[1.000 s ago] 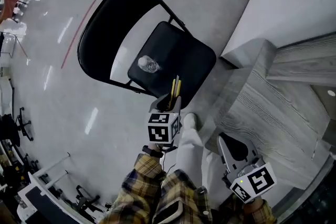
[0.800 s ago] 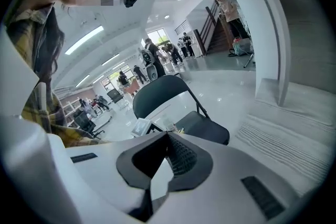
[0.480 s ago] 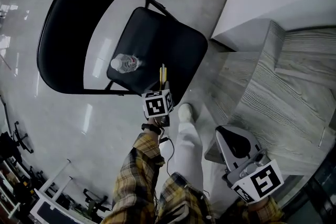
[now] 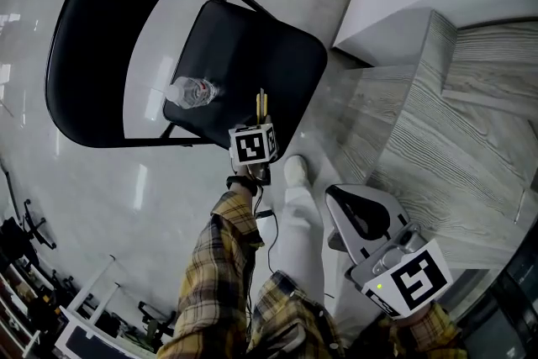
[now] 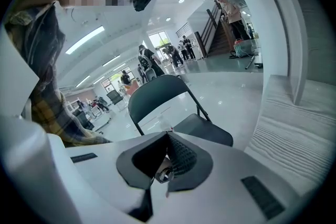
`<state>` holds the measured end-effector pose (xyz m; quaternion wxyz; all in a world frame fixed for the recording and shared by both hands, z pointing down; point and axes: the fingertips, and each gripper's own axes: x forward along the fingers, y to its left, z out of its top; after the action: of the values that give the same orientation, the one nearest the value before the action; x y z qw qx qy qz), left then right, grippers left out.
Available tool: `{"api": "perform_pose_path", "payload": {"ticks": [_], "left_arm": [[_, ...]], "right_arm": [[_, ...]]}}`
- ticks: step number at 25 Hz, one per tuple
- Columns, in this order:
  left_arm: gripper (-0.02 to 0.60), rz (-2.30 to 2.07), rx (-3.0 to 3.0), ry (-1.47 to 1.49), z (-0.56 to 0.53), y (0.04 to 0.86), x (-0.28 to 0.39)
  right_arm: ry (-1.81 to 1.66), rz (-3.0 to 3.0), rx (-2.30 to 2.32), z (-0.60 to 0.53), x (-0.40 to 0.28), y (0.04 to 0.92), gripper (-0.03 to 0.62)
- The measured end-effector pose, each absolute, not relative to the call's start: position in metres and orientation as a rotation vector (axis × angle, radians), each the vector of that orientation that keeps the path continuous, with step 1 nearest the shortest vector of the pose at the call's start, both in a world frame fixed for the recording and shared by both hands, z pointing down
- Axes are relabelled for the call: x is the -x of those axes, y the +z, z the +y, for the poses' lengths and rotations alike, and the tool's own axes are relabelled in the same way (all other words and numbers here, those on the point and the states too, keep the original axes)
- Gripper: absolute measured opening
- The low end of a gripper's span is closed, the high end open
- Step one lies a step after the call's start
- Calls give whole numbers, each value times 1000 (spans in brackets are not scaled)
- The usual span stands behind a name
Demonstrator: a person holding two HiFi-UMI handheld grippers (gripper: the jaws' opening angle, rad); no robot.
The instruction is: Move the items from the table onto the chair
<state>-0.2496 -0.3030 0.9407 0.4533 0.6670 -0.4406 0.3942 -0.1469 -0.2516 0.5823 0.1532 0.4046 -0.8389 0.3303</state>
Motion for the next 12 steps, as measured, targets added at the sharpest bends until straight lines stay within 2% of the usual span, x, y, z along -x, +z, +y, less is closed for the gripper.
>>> {"api": "perform_pose_path", "payload": {"ticks": [6, 12], "left_arm": [[120, -1122, -1681, 940, -308, 908, 254], [101, -1193, -1728, 831, -305, 831, 259]], "right_arm": [[952, -2407, -1167, -244, 150, 571, 17], [920, -2439, -1162, -237, 159, 529, 17]]}}
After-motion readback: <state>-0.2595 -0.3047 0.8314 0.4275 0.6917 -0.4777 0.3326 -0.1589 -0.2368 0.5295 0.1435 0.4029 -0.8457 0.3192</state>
